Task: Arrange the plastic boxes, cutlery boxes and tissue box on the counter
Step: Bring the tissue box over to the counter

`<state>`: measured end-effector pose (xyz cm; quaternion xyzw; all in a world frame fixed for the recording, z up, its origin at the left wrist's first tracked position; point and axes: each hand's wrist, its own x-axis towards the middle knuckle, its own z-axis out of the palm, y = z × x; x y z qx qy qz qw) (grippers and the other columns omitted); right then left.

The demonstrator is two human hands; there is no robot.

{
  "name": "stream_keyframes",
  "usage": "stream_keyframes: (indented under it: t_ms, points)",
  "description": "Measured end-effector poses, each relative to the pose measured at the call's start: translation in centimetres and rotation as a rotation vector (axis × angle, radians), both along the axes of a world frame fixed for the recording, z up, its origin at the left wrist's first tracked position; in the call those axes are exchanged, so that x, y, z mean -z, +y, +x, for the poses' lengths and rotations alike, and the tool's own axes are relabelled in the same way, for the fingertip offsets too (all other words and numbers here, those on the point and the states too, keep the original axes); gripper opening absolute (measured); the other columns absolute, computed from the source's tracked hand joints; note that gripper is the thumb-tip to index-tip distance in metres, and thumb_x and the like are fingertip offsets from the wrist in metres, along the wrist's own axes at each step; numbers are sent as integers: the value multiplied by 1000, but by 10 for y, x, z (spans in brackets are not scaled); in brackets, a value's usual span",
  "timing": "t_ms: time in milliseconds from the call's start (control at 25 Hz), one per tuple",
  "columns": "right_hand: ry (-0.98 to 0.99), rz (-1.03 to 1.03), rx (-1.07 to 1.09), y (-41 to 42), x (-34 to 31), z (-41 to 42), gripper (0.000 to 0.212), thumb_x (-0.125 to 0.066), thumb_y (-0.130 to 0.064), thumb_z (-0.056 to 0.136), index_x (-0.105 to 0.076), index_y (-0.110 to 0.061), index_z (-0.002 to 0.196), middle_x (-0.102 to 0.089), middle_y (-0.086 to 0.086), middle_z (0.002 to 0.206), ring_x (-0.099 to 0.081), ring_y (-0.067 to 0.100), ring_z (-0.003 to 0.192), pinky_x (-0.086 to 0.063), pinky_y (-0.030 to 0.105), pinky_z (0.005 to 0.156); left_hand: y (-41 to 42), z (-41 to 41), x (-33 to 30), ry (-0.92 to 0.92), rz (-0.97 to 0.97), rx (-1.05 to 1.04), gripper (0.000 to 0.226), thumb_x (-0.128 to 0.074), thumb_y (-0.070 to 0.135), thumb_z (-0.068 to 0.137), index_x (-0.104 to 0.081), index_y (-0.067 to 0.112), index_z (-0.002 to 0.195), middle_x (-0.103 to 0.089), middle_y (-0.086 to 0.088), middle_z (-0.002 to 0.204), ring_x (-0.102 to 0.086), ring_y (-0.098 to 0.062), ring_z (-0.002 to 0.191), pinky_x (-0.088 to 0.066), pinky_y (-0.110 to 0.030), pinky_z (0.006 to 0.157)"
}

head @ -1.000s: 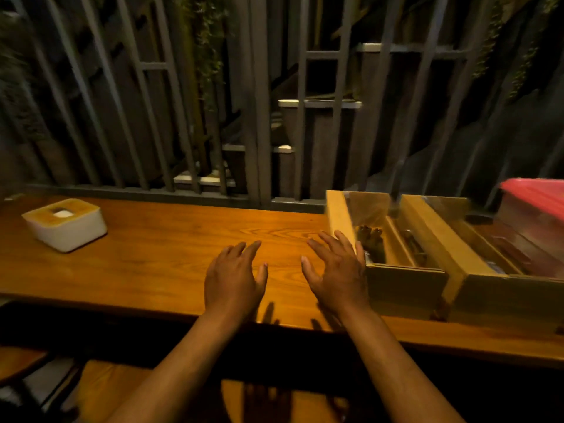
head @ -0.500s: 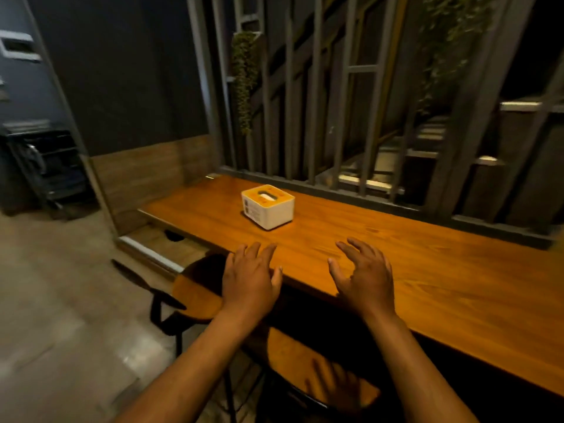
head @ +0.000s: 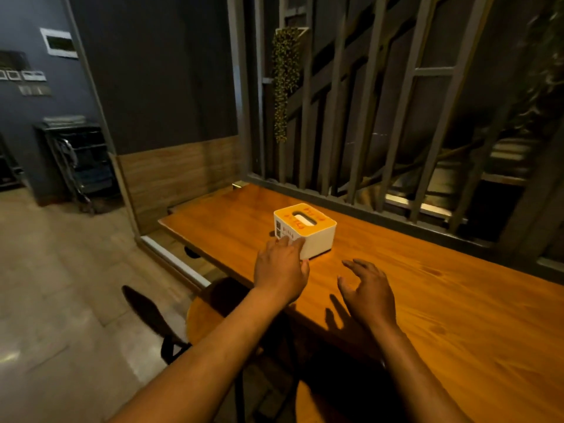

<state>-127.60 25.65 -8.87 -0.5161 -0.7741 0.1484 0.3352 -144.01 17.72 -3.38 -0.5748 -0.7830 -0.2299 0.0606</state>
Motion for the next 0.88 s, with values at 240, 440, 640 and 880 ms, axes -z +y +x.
stream_keyframes:
  t_ms: [240,440,640,880]
  points:
    - [15,-64,39,93,14,-32,42,-60,-33,90,-56,-33,132,-49,-3,145,-42,19,131,-41,36,101,136,-26,14,-145,-188,-118,67,-48,55,92,-22,32,149,-15,-14,160,-19,-42,143,-36,-56,108]
    - [85,-60,45,131,21,-52,44,-61,-28,89,-55,-31,133,-49,-2,144,-42,19,130,-42,35,98,161,-26,50,-71,-246,-135,60,-43,48,97,-22,33,151,-9,-16,161,-28,-42,140,-45,-50,99]
    - [196,-92,-48,117,27,-30,68,-69,-20,81,-42,-33,141,-36,-3,150,-40,21,134,-51,41,97,128,-13,55,-59,-120,85,49,-45,44,96,-35,34,143,-18,-11,161,-37,-35,137,-48,-45,96]
    - [61,-131,-26,27,19,40,70,-72,-29,83,-38,-42,143,-24,-1,159,-34,25,140,-46,34,98,65,44,54,-105,-125,308,47,-46,48,96,-38,37,141,-16,-3,162,-36,-28,139,-47,-42,99]
